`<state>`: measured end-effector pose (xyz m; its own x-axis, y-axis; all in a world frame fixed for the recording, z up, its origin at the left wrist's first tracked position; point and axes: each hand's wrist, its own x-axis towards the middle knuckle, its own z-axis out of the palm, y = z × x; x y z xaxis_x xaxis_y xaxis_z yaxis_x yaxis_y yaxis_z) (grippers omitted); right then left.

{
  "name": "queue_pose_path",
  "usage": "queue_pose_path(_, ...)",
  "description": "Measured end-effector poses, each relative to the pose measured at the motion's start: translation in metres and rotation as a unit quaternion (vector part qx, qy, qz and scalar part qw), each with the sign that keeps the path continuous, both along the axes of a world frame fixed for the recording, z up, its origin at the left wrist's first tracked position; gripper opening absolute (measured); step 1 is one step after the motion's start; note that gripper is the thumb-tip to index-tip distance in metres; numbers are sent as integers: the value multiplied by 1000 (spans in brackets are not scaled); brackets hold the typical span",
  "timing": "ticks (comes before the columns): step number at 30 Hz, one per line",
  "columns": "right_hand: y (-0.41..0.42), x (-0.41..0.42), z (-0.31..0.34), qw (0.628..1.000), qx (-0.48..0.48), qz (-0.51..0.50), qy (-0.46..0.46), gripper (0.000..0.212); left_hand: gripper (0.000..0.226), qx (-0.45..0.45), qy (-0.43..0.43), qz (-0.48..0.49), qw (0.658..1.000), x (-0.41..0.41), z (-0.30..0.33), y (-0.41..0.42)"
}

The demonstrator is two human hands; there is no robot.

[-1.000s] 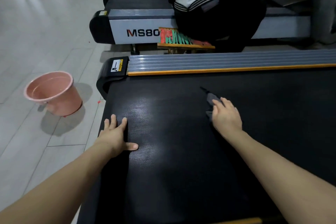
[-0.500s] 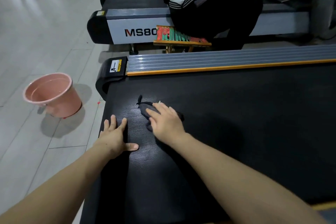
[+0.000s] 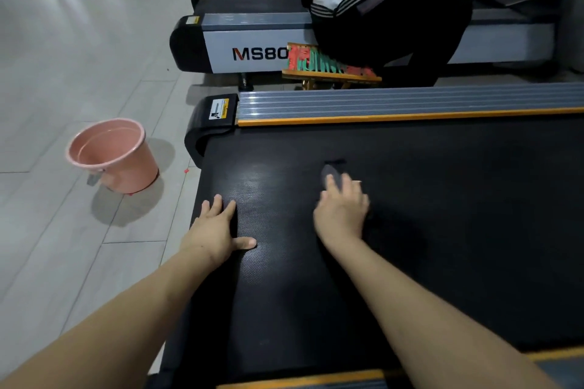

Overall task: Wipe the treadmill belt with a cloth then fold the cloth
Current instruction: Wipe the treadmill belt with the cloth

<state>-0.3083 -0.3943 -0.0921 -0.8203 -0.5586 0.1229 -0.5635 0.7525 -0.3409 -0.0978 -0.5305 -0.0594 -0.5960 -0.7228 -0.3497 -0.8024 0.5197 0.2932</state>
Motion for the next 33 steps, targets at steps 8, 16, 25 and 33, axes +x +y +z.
queue_pose_path(8, -46, 62, 3, 933, -10, 360, -2, 42, 128, 23, -56, -29, 998, 26, 7, 26)
queue_pose_path(16, 92, -84, -9, 993, -6, 117, 31, 50, 130, 25, -68, -26, 997, 21, 5, 29)
queue_pose_path(25, 11, 6, -1, 1000, -8, 20, 3, 46, 126, 20, -47, -21, 998, 24, -3, 28)
queue_pose_path(33, -4, 40, -5, 935, -10, 352, 29, 43, 124, 24, -49, -19, 998, 25, -3, 28)
